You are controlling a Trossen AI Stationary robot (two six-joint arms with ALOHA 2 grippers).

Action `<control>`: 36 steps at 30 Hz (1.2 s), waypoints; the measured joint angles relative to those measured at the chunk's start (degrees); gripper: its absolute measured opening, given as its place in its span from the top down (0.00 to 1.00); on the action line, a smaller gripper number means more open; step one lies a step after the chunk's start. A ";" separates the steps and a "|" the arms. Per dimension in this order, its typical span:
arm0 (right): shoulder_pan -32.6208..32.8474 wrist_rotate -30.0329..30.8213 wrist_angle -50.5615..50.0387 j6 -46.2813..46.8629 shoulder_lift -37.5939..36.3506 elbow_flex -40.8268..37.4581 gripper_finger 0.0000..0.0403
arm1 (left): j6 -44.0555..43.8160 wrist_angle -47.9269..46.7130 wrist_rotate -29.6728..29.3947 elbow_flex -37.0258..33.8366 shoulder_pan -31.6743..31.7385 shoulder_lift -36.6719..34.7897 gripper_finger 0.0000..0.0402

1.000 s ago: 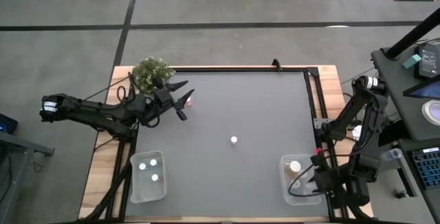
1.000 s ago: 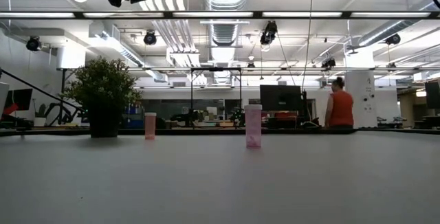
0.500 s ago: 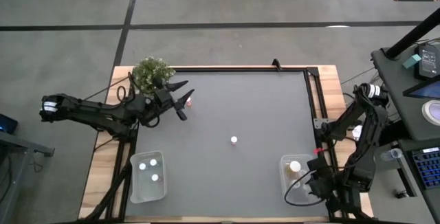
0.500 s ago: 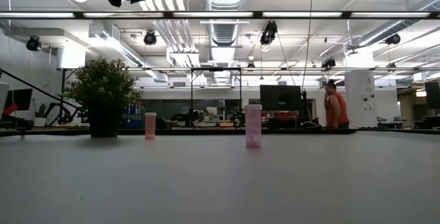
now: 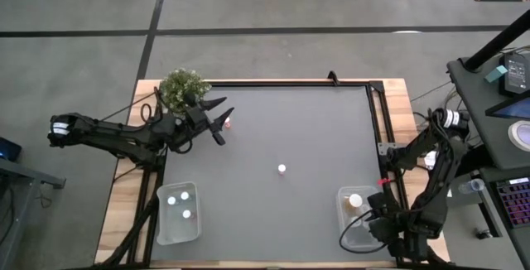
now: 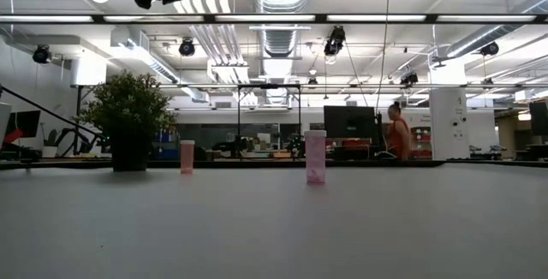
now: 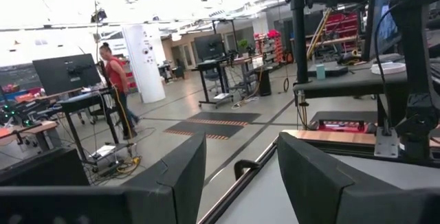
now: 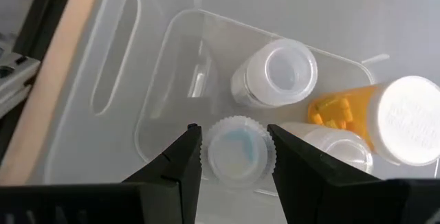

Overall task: Pick and place medicine bottles into bin by pill shape (circle, oval)
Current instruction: Put the white capsule bottle into the transparent bin

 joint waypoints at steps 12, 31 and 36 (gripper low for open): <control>0.00 -0.07 0.20 0.35 1.75 0.00 0.66 | -2.69 1.40 0.00 0.00 -0.06 -0.02 0.60; 0.00 -0.19 1.44 0.38 -0.56 0.00 0.55 | -4.15 1.66 0.00 0.02 -0.06 -0.02 0.60; 0.00 -0.43 1.44 0.21 -2.08 0.00 0.55 | -4.23 1.64 0.00 0.04 -0.06 -0.02 0.60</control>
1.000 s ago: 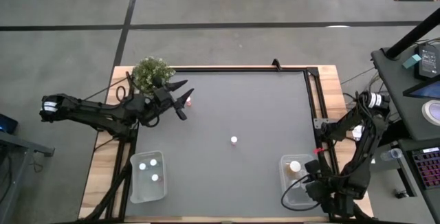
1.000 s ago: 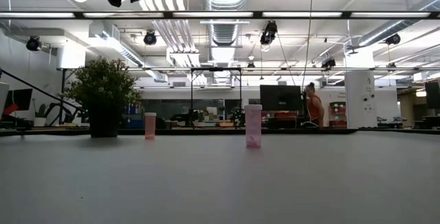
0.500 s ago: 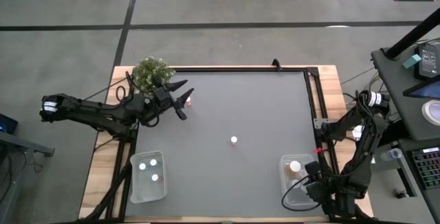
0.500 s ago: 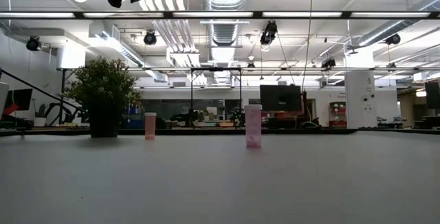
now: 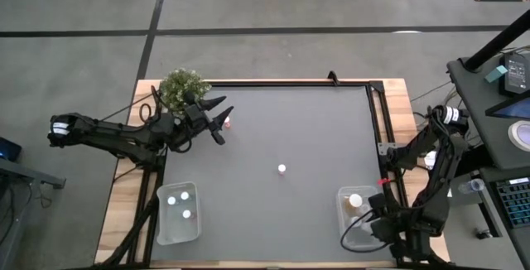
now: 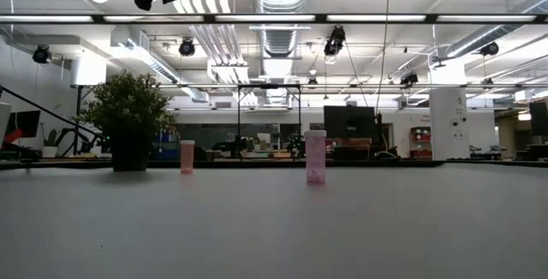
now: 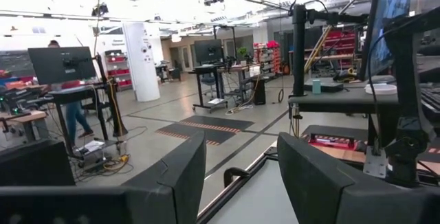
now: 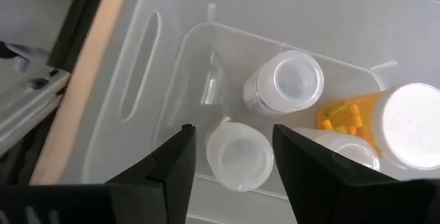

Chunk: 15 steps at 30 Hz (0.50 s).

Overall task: Pick and place medicine bottles into bin by pill shape (circle, oval)
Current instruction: Put the white capsule bottle into the transparent bin, then put the pink tablet bottle into the gray bin

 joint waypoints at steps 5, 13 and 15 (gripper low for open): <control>0.00 -0.02 0.14 0.70 -3.34 0.00 0.56 | -0.06 -0.02 0.02 0.02 -0.02 0.00 0.60; -1.47 4.23 0.27 5.57 -11.33 0.00 0.56 | -4.33 -0.97 1.67 0.02 -0.30 0.00 0.60; -2.30 8.52 0.43 6.91 -13.59 0.00 0.56 | -4.43 -0.97 3.49 0.02 -0.44 0.00 0.60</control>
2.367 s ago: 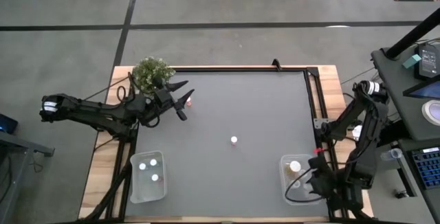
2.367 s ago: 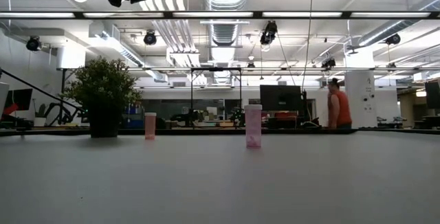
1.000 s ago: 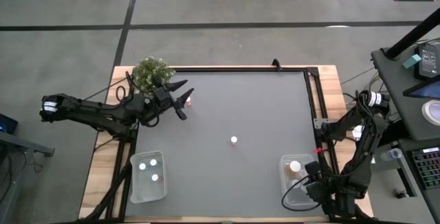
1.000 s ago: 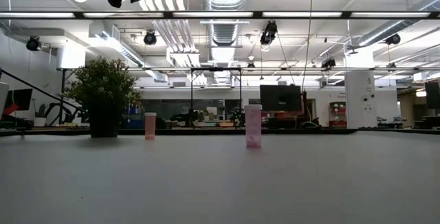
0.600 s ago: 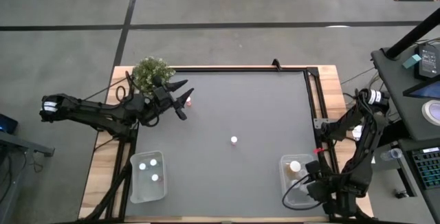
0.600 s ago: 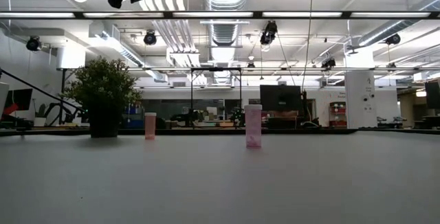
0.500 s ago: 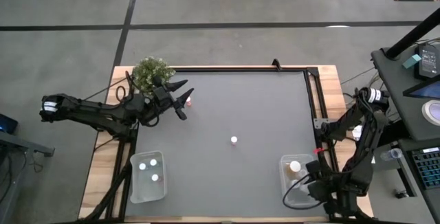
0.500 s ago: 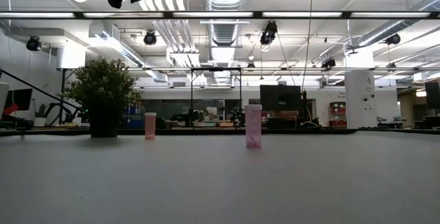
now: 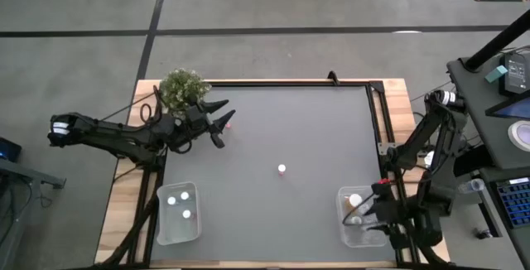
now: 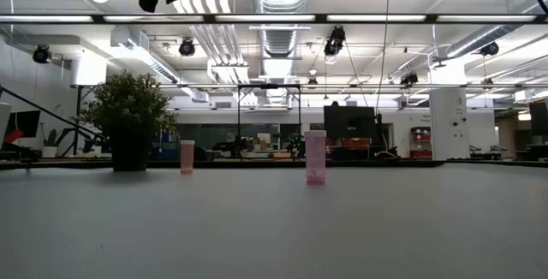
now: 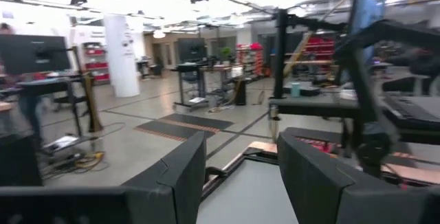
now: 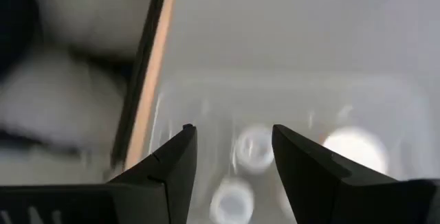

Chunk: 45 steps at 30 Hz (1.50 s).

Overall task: Pick and place medicine bottles into bin by pill shape (circle, oval)
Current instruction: Put the pink tablet bottle into the gray bin

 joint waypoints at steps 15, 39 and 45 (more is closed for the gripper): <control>-15.30 30.46 20.68 -42.71 -8.37 1.32 0.63 | -0.13 0.53 3.29 0.02 -2.05 2.45 0.60; -42.57 -5.12 88.81 -85.71 -5.29 -24.15 0.82 | -7.26 2.21 6.72 7.96 -6.37 21.49 0.60; -48.91 -12.00 91.54 -85.93 -5.96 -27.78 0.87 | -10.53 2.15 9.73 13.67 -7.01 27.99 0.60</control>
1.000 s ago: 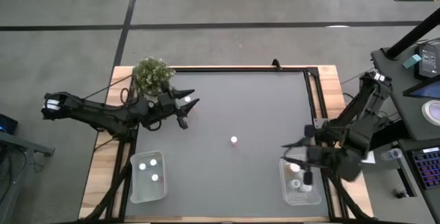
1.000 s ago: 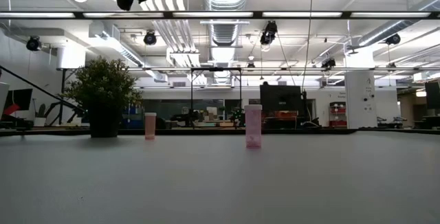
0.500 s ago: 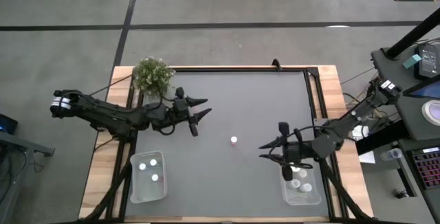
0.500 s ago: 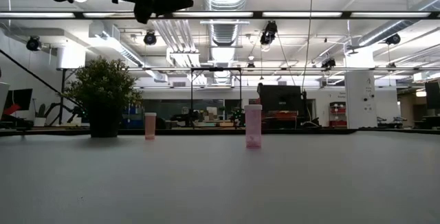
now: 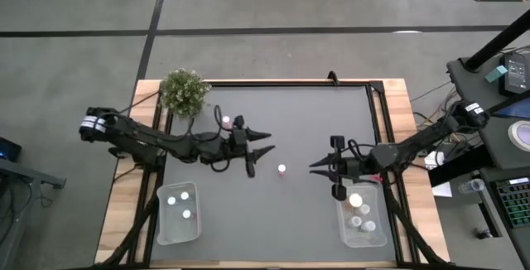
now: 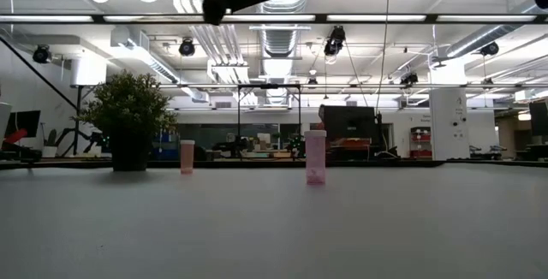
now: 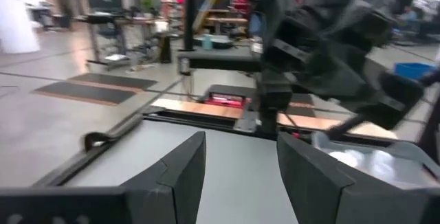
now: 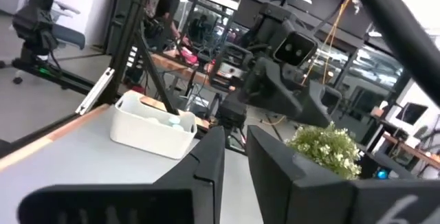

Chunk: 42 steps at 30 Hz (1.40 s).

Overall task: Pick and place medicine bottles into bin by pill shape (circle, oval)
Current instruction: Put the pink tablet bottle into the gray bin

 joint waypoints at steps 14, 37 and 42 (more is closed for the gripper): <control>-0.35 -1.06 16.05 -4.44 -4.80 -10.07 0.89 | -12.00 -28.93 2.30 18.85 -2.25 11.34 0.60; -0.35 -0.56 14.13 -3.60 -9.92 -12.06 0.89 | -8.24 -48.09 5.38 28.47 -2.53 26.14 0.60; -0.35 -0.56 14.06 -3.63 -9.89 -12.06 0.89 | -7.83 -48.05 5.40 28.43 -2.10 26.50 0.55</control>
